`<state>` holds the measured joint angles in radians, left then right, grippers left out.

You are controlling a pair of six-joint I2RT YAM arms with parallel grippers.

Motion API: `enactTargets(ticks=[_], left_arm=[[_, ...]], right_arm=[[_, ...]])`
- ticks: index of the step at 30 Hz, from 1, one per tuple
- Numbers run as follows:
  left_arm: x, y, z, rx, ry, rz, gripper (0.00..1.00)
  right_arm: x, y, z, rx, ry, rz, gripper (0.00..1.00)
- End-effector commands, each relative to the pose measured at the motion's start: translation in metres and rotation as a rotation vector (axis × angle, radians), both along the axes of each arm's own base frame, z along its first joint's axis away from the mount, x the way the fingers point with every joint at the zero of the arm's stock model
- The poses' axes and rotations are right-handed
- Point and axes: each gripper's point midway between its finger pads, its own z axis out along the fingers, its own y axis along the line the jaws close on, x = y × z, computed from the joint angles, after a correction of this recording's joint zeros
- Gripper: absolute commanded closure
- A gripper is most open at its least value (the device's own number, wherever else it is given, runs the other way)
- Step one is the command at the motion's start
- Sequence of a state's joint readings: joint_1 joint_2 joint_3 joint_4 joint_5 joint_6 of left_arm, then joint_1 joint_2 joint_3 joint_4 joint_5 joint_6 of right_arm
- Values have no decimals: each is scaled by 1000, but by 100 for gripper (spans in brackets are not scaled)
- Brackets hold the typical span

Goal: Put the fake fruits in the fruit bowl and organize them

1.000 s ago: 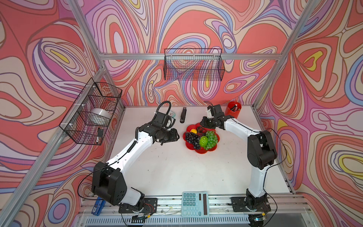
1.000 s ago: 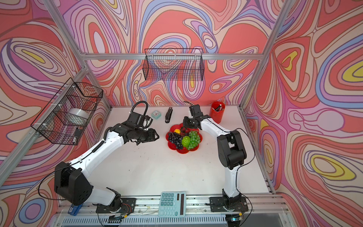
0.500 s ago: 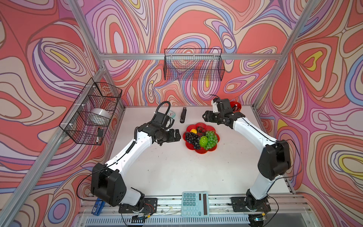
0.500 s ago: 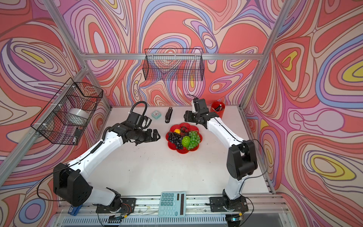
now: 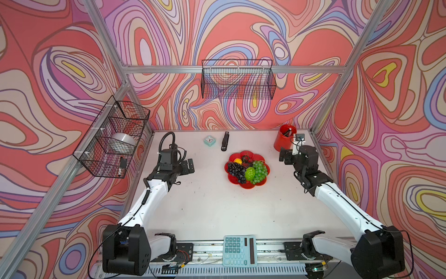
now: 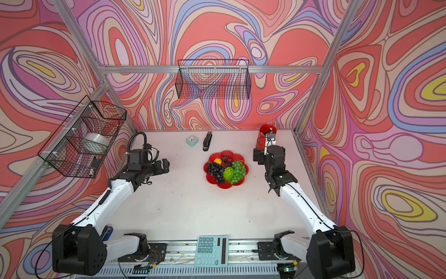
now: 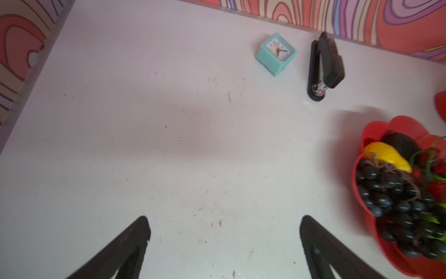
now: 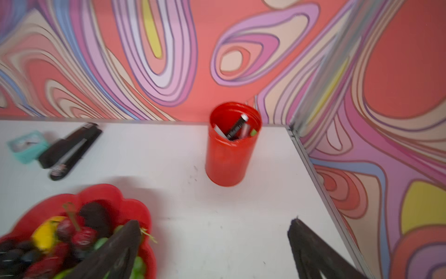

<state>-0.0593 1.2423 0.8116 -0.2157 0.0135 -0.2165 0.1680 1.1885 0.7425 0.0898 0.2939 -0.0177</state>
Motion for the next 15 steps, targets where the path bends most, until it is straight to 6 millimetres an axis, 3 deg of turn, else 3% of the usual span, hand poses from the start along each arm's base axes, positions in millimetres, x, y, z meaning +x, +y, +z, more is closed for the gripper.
enactTargets(ticks=[1,7,11,15], left_arm=[[21,40,3,157,-155,101,0],[20,43,-35,205,-309,87,0],[26,41,-48,202,-351,79,0],[26,37,-61,196,-364,53,0]], right_arm=[[-2,-19,2,33,-186,-41,2],[9,-24,-66,49,-132,-7,1],[17,-34,-91,125,-136,-7,2],[21,-32,-115,144,-133,32,2]])
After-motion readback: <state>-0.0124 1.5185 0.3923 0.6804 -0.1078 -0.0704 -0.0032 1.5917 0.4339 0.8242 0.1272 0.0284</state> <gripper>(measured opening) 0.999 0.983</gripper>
